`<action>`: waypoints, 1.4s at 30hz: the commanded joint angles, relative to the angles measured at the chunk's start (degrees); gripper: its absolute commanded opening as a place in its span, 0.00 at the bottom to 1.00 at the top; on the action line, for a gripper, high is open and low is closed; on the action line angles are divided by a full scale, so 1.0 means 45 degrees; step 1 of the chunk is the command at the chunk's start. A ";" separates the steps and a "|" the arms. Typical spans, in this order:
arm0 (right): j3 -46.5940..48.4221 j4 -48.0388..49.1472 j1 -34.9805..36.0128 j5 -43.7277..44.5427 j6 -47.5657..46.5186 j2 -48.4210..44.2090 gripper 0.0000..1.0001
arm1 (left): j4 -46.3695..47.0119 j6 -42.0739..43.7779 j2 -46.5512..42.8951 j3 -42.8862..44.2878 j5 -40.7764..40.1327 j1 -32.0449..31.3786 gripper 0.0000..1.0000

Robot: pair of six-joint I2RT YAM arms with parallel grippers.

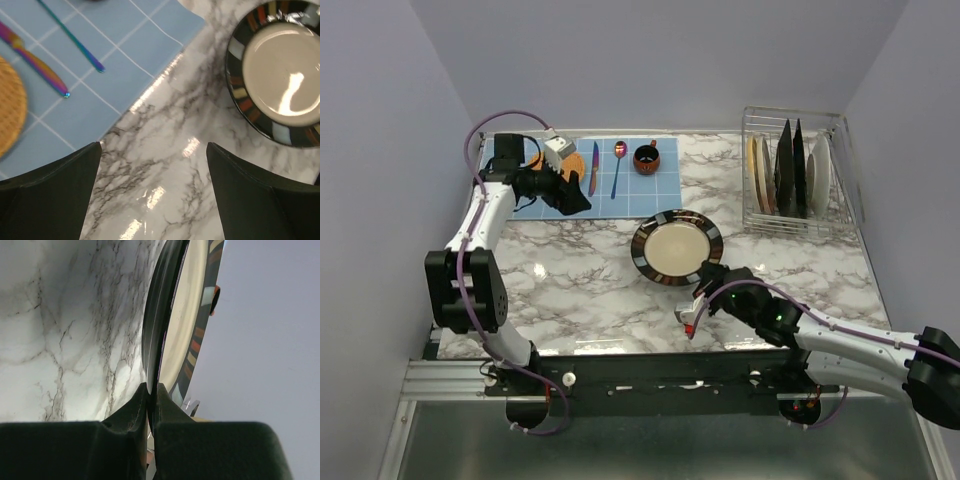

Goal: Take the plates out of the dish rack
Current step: Unload the plate from the dish rack.

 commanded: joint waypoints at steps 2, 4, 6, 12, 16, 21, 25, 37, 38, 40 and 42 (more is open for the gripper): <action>0.0074 0.3158 0.0173 0.0500 -0.0708 -0.0193 0.01 | -0.6228 0.4723 0.2128 0.2052 0.4131 0.0068 0.90; 0.0113 0.3218 0.0193 0.0500 -0.0826 -0.0115 0.01 | -0.8903 0.7029 0.3124 0.2758 0.4795 0.0029 0.88; 0.0152 0.3335 0.0193 0.0500 -0.0962 -0.0076 0.01 | -1.1298 0.8357 0.4097 0.3871 0.4974 -0.0069 0.87; 0.0250 0.3647 0.0271 0.0480 -0.1216 0.0119 0.01 | -1.3131 0.9575 0.5587 0.5554 0.5463 -0.0303 0.83; 0.0386 0.3609 0.0271 0.0519 -0.1236 0.0217 0.01 | -1.2469 0.8583 0.5588 0.5692 0.5502 -0.0767 0.80; 0.0386 0.3979 0.0271 0.0325 -0.1489 0.0353 0.01 | -0.7836 0.4045 0.4558 0.4136 0.4492 -0.1357 0.78; 0.0581 0.3941 0.0252 0.0383 -0.1471 0.0393 0.01 | -0.3391 0.0406 0.3324 0.2217 0.3122 -0.2041 0.77; 0.0504 0.4331 0.0271 0.0343 -0.1763 0.0198 0.01 | -0.2291 -0.0835 0.4610 0.2937 0.2768 -0.2724 0.74; 0.0542 0.4370 0.0271 0.0344 -0.1783 0.0217 0.01 | -0.2407 -0.0758 0.4747 0.3150 0.2768 -0.2803 0.74; 0.0601 0.4370 0.0271 0.0343 -0.1803 0.0217 0.01 | -0.2642 -0.0562 0.5138 0.3327 0.2748 -0.3036 0.73; 0.0640 0.4468 0.0271 0.0305 -0.1880 0.0217 0.01 | -0.2875 -0.0368 0.5488 0.3522 0.2884 -0.3135 0.73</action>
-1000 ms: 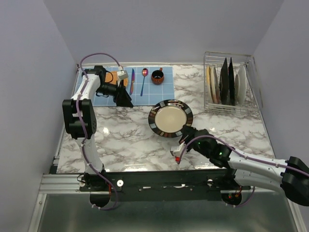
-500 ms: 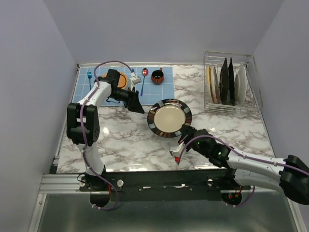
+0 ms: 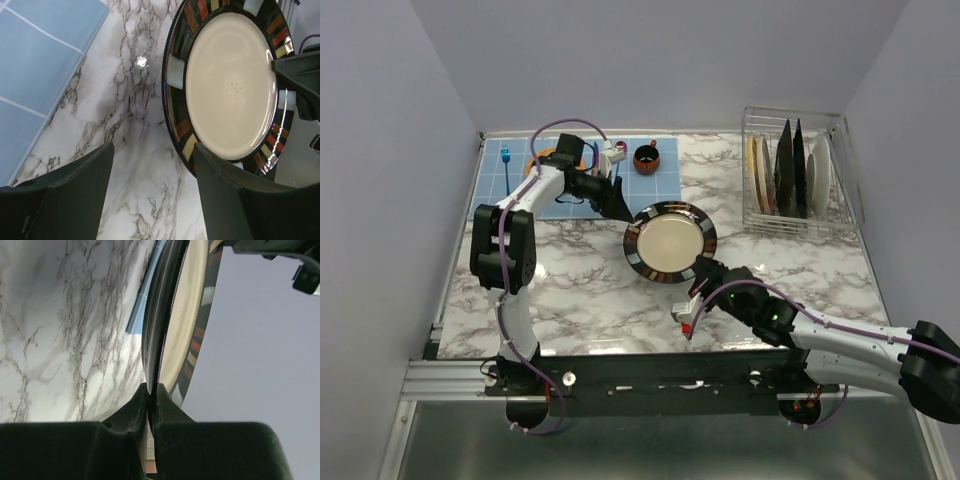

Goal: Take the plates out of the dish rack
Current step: Unload the plate from the dish rack.

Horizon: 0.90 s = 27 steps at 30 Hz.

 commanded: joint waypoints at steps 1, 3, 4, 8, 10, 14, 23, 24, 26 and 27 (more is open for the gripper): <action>0.0698 0.2812 0.0106 0.0222 -0.0559 -0.0361 0.01 | -0.0190 0.0070 0.0953 0.0570 -0.0112 -0.0478 0.72; 0.0699 0.2890 0.0106 0.0222 -0.0579 -0.0381 0.01 | -0.0347 0.0207 0.1129 0.0688 -0.0112 -0.0634 0.72; 0.0679 0.2890 0.0087 0.0222 -0.0599 -0.0400 0.01 | -0.0347 0.0227 0.1169 0.0688 -0.0054 -0.0674 0.72; 0.0601 0.3027 0.0086 0.0183 -0.0696 -0.0420 0.01 | -0.0231 0.0207 0.1306 0.0668 -0.0054 -0.0889 0.72; 0.0601 0.3027 0.0086 0.0183 -0.0696 -0.0439 0.01 | -0.0269 0.0188 0.1365 0.0727 -0.0014 -0.0967 0.70; 0.0581 0.3046 0.0086 0.0163 -0.0755 -0.0458 0.01 | -0.0347 0.0227 0.1384 0.0785 0.0063 -0.1084 0.69; 0.0445 0.3124 0.0106 0.0163 -0.0911 -0.0498 0.01 | -0.0776 0.0500 0.1325 0.0766 0.0376 -0.1611 0.50; 0.0445 0.3124 0.0087 0.0144 -0.0911 -0.0517 0.01 | -0.0932 0.0578 0.1364 0.0805 0.0396 -0.1650 0.47; 0.0464 0.3164 0.0086 0.0124 -0.0950 -0.0498 0.01 | -0.1089 0.0695 0.1403 0.0863 0.0513 -0.1728 0.44; 0.0484 0.3183 0.0086 0.0124 -0.0989 -0.0498 0.01 | -0.1264 0.0773 0.1423 0.0902 0.0532 -0.1845 0.44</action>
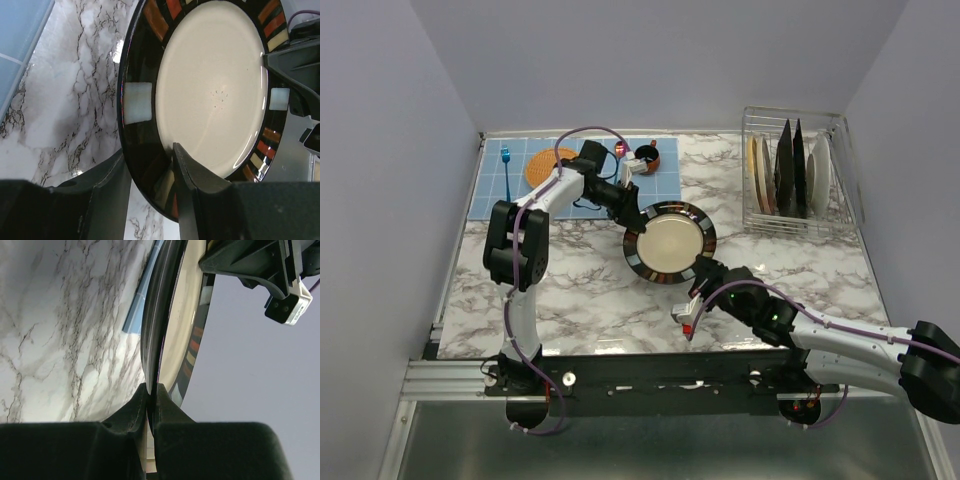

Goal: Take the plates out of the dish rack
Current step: Unload the plate from the dish rack.

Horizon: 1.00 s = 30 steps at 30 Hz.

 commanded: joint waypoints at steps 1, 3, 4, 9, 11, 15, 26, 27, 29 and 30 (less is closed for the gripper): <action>0.0503 0.3076 0.0086 0.0124 -0.0489 -0.0493 0.01 | -0.0736 0.0565 0.0306 0.0339 0.0387 -0.0350 0.42; 0.0484 0.3095 0.0106 0.0124 -0.0547 -0.0493 0.01 | -0.0814 0.0644 0.0267 0.0340 0.0406 -0.0447 0.38; 0.0464 0.3115 0.0106 0.0124 -0.0586 -0.0512 0.01 | -0.0872 0.0682 0.0306 0.0378 0.0387 -0.0448 0.33; 0.0270 0.3485 0.0086 0.0105 -0.0879 -0.0551 0.01 | -0.2138 0.1598 0.0520 0.0923 0.0777 -0.0467 0.09; 0.0211 0.3584 0.0106 0.0066 -0.0997 -0.0551 0.01 | -0.2570 0.1892 0.0540 0.1100 0.0991 -0.0487 0.00; 0.0055 0.3876 0.0086 0.0085 -0.1191 -0.0571 0.01 | -0.3935 0.2829 0.0463 0.1588 0.1362 -0.0506 0.00; -0.0161 0.3897 0.0106 0.0144 -0.1192 -0.0571 0.01 | -0.4896 0.3417 -0.0689 0.1726 0.1695 -0.0506 0.00; -0.0199 0.3877 0.0106 0.0144 -0.1154 -0.0552 0.01 | -0.4896 0.3340 -0.0903 0.1707 0.1734 -0.0506 0.00; -0.0258 0.3858 0.0087 0.0163 -0.1075 -0.0493 0.01 | -0.4780 0.3106 -0.1197 0.1668 0.1909 -0.0506 0.00; -0.0297 0.3838 0.0086 0.0144 -0.1056 -0.0493 0.01 | -0.4586 0.2795 -0.1449 0.1629 0.1891 -0.0506 0.00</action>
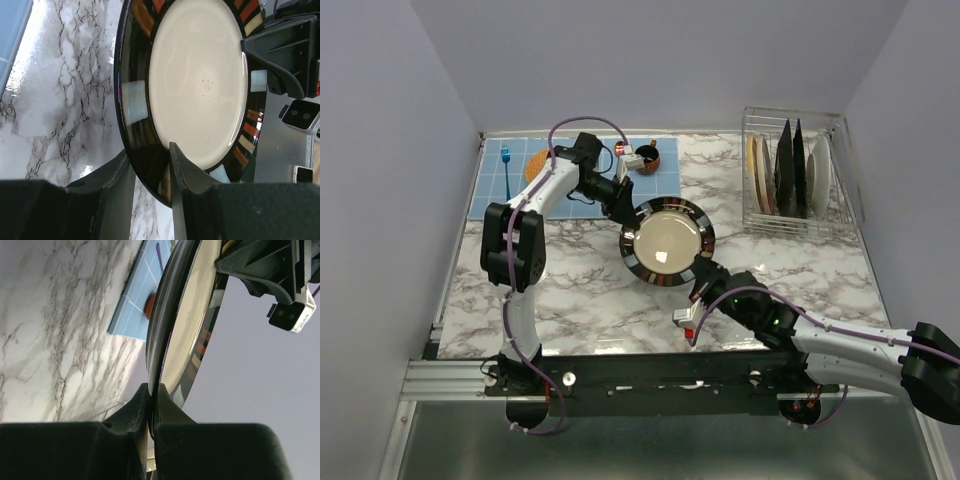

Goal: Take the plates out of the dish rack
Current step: Unload the plate from the dish rack.

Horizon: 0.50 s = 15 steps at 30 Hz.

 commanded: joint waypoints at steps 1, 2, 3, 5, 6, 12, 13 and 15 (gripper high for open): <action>0.0232 0.2993 -0.0001 0.0149 0.0022 -0.0265 0.01 | -0.0898 0.0116 -0.1631 0.0123 0.1594 -0.0599 0.00; 0.0212 0.2993 0.0018 0.0110 0.0081 -0.0245 0.01 | -0.0800 -0.0039 -0.1748 0.0103 0.1652 -0.0579 0.00; 0.0174 0.2896 0.0019 0.0110 0.0140 -0.0206 0.01 | -0.0761 -0.0118 -0.1962 0.0161 0.1730 -0.0579 0.00; 0.0076 0.2895 0.0019 0.0168 0.0296 -0.0167 0.01 | -0.0644 -0.0352 -0.2139 0.0201 0.1886 -0.0560 0.00; -0.0041 0.2934 0.0019 0.0149 0.0355 -0.0167 0.01 | -0.0585 -0.0411 -0.2314 0.0259 0.1945 -0.0560 0.00; -0.0568 0.3305 -0.0001 0.0032 0.0472 -0.0167 0.01 | -0.0019 -0.1290 -0.2862 0.0454 0.2219 -0.0346 0.00; -0.0724 0.3402 -0.0001 -0.0007 0.0434 -0.0148 0.01 | 0.0040 -0.1484 -0.2921 0.0513 0.2471 -0.0306 0.00; -0.0842 0.3637 0.0019 -0.0085 0.0433 -0.0147 0.01 | 0.0137 -0.1895 -0.2999 0.0688 0.2706 -0.0228 0.00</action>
